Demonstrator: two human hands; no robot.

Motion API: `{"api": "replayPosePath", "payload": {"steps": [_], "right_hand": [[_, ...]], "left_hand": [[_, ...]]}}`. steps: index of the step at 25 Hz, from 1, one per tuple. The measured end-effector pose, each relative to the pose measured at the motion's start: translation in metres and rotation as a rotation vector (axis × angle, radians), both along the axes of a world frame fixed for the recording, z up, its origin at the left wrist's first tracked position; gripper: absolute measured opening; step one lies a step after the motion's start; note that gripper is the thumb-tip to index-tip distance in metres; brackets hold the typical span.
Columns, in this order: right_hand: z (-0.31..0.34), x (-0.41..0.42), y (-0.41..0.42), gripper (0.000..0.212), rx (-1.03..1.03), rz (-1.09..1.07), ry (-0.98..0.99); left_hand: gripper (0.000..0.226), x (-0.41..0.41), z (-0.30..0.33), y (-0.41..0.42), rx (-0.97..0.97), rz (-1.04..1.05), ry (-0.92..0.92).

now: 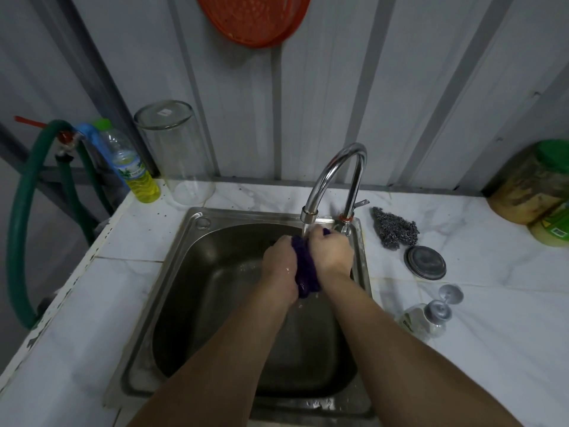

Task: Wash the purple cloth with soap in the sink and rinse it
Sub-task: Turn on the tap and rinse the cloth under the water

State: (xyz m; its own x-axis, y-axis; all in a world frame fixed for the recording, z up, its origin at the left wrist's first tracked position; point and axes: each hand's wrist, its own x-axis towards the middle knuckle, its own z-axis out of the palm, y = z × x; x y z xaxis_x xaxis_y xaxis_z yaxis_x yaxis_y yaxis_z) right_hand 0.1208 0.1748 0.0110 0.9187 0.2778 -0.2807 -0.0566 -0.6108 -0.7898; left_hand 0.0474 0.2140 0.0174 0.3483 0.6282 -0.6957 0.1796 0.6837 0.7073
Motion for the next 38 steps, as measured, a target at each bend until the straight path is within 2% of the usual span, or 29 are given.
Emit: {"api": "replayPosePath", "payload": {"steps": [2, 4, 6, 7, 9, 12, 15, 19, 23, 25, 27, 30, 33, 36, 38], "right_hand": [[-0.008, 0.006, -0.001, 0.044, -0.053, -0.001, 0.076], [-0.007, 0.0, -0.004, 0.056, 0.029, -0.056, 0.201], [0.003, -0.017, -0.015, 0.052, 0.297, -0.094, 0.362], [0.008, -0.03, -0.022, 0.041, 0.433, -0.075, 0.364], [0.015, -0.059, -0.036, 0.029, 0.586, 0.074, 0.224], [0.015, -0.083, -0.036, 0.028, 0.49, 0.287, -0.104], [0.014, -0.066, -0.018, 0.032, 0.333, 0.204, -0.23], [-0.003, -0.025, -0.001, 0.038, 0.255, 0.122, -0.047], [-0.02, 0.0, -0.004, 0.047, 0.104, 0.105, 0.071], [-0.022, 0.007, -0.01, 0.046, 0.157, 0.098, 0.092], [-0.015, 0.011, -0.019, 0.038, 0.286, 0.063, 0.157], [-0.001, -0.003, -0.033, 0.026, 0.465, 0.062, 0.163], [0.008, -0.042, -0.043, 0.018, 0.633, 0.159, 0.138], [0.01, -0.08, -0.049, 0.016, 0.627, 0.304, 0.021], [0.011, -0.084, -0.044, 0.018, 0.501, 0.285, -0.151]], "left_hand": [[0.021, -0.001, -0.002, -0.004, 0.03, 0.002, 0.021], [0.035, -0.005, 0.002, 0.004, -0.066, 0.08, -0.062], [0.042, -0.008, 0.004, 0.017, -0.093, 0.111, -0.101], [0.043, -0.009, 0.005, 0.022, -0.071, 0.117, -0.084], [0.043, -0.009, 0.007, 0.03, -0.006, 0.142, -0.021], [0.04, -0.006, 0.01, 0.028, 0.028, 0.109, -0.038], [0.038, -0.007, 0.007, 0.019, 0.023, 0.067, -0.066], [0.022, -0.012, 0.002, 0.009, 0.049, -0.017, -0.051], [0.031, -0.013, -0.005, 0.002, 0.007, -0.065, -0.041], [0.045, -0.018, -0.004, 0.011, -0.073, -0.069, -0.089], [0.05, -0.028, -0.008, 0.024, -0.033, -0.113, -0.131], [0.04, -0.034, -0.018, 0.031, 0.146, -0.061, -0.172], [0.022, -0.027, -0.019, 0.022, 0.281, 0.007, -0.11], [0.012, -0.021, -0.013, 0.02, 0.281, 0.038, -0.116], [0.025, -0.02, -0.007, 0.017, 0.172, 0.015, -0.138]]}}
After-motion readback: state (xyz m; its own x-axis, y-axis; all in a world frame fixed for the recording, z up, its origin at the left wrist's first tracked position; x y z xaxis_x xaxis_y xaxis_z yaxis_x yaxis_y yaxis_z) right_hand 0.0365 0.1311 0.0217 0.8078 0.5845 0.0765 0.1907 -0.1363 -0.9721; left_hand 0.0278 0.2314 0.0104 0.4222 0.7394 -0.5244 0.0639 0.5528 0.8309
